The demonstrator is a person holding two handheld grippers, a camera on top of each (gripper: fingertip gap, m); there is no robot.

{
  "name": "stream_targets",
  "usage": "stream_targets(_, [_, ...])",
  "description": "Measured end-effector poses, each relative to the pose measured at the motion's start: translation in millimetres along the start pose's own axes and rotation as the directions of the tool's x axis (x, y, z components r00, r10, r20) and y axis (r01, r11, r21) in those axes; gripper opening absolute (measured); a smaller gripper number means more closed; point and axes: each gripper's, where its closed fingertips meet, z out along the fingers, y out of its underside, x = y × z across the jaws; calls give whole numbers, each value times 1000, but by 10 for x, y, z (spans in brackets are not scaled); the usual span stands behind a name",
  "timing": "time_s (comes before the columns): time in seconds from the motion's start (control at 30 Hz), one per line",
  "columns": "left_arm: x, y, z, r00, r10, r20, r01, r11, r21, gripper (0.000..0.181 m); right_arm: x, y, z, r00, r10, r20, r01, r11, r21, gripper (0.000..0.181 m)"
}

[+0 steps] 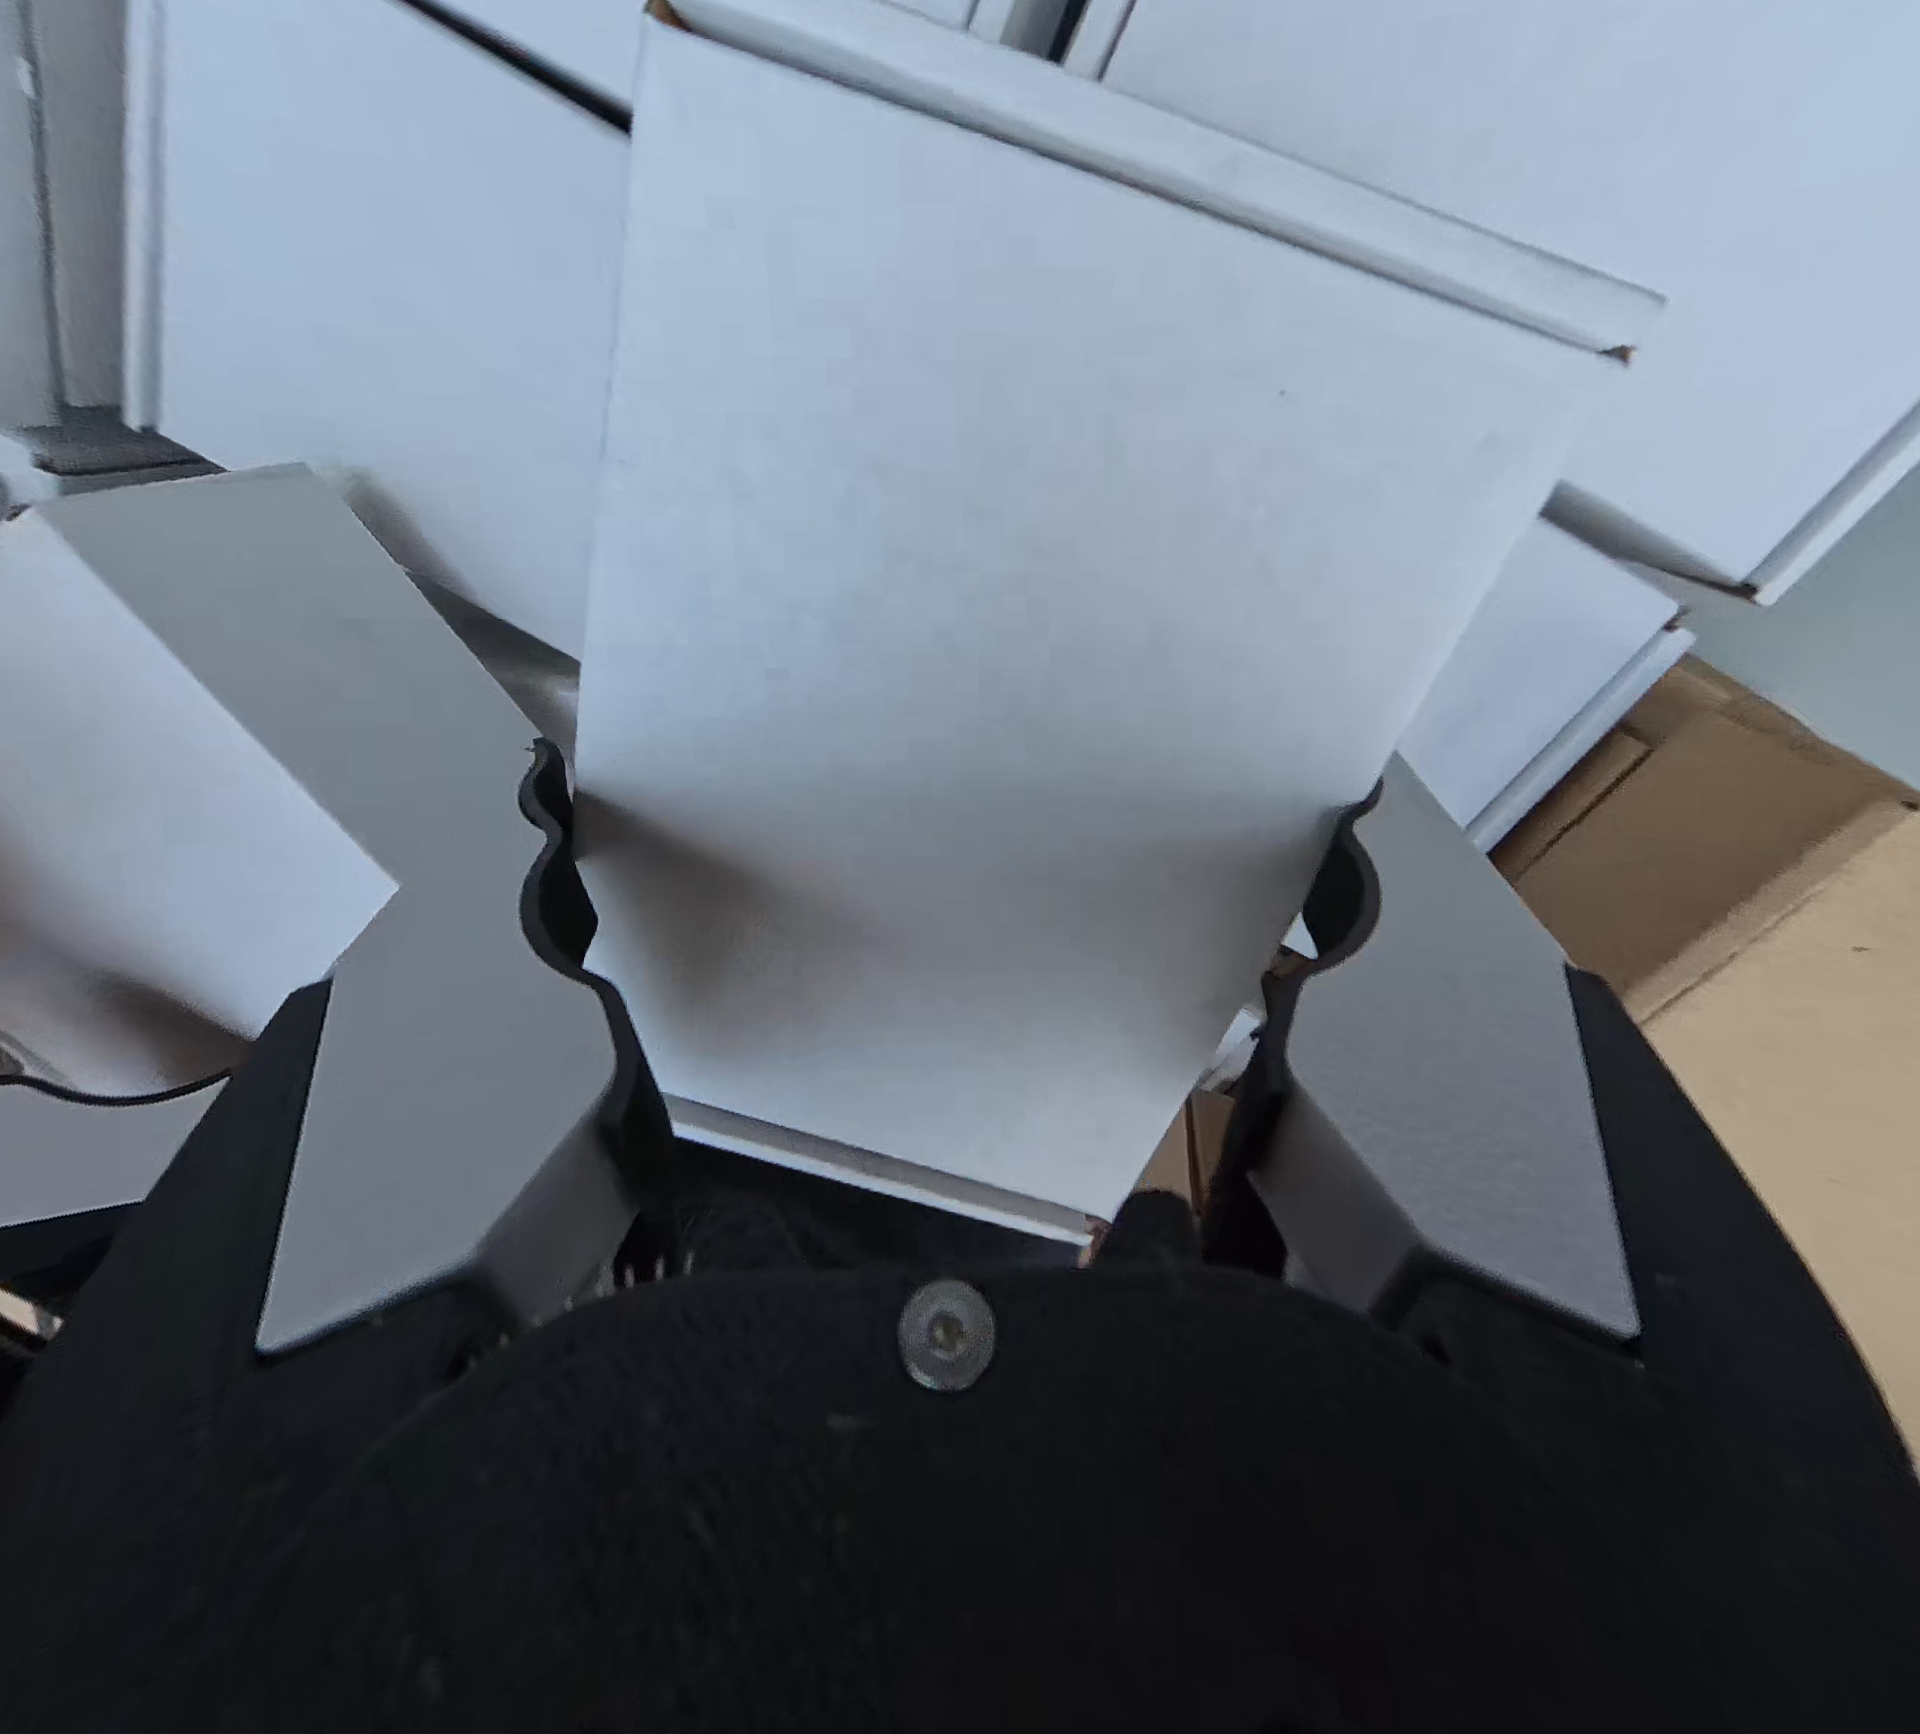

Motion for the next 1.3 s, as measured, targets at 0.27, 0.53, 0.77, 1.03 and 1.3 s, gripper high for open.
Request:
stream_targets(0.27, [34, -585, -899, 978, -157, -134, 186, 952, 242, 143, 94, -291, -1099, 979, -56, 194, 23, 985, 171, 140])
stream_targets(0.53, [849, -2151, -1769, 952, -76, -297, 195, 898, 395, 143, 1730, -109, -2587, 987, -111, 120, 69, 947, 314, 141])
stream_targets(0.77, [1311, -2920, -1705, 945, -134, -299, 264, 851, 454, 143, 2589, -63, -3194, 952, -187, 244, 87, 926, 367, 141])
stream_targets(1.03, [1345, -2549, -859, 858, -410, -308, 505, 781, 367, 143, 2236, 295, -2091, 921, -289, 263, 232, 946, 228, 140])
stream_targets(1.3, [1108, -2281, -132, 777, -502, -379, 602, 770, 213, 142, 1504, 412, -1110, 896, -235, 376, 225, 972, 73, 140])
